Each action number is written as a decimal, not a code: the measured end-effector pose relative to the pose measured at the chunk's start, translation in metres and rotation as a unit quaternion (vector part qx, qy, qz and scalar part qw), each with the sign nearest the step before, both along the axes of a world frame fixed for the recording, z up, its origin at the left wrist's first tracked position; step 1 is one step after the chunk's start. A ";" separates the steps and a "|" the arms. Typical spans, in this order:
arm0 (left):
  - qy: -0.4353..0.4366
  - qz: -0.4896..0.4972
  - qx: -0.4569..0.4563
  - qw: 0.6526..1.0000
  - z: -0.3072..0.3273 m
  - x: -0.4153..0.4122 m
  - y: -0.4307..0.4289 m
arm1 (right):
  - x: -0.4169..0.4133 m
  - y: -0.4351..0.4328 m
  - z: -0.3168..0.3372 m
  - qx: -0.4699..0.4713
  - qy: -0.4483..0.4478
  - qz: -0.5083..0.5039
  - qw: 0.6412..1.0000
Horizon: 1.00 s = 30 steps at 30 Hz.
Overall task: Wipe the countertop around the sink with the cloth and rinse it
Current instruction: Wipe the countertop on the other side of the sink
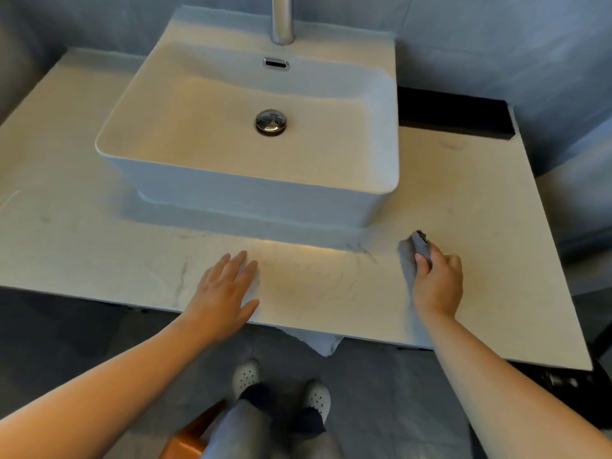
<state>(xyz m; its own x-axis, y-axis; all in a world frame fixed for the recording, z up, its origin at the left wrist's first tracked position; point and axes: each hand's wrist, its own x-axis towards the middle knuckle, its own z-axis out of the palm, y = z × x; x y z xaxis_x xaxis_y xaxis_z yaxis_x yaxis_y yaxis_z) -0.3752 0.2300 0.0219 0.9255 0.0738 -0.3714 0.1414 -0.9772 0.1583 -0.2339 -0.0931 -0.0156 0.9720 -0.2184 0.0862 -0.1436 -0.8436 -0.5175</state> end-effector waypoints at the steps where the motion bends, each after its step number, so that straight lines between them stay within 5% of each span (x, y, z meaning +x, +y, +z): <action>1: -0.007 -0.005 0.002 1.000 -0.003 0.002 0.002 | 0.005 0.002 -0.001 0.015 0.012 -0.018 1.000; 10: -0.013 -0.043 0.054 0.998 -0.022 0.002 0.007 | 0.039 0.028 -0.007 0.026 -0.051 0.075 0.996; 21: -0.008 -0.059 0.070 0.996 -0.023 0.002 0.010 | -0.054 0.074 -0.015 -0.047 -0.070 0.135 0.987; 30: -0.015 -0.051 0.072 0.996 -0.025 0.000 0.006 | -0.111 0.084 -0.011 -0.004 -0.043 0.224 0.974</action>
<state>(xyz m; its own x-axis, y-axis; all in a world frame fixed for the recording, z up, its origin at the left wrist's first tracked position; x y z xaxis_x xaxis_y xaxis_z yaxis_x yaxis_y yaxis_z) -0.3748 0.2364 -0.0028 0.9418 0.0295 -0.3350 0.0374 -0.9992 0.0172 -0.3448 -0.0089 -0.0266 0.9586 0.2277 0.1709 0.2836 -0.8150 -0.5053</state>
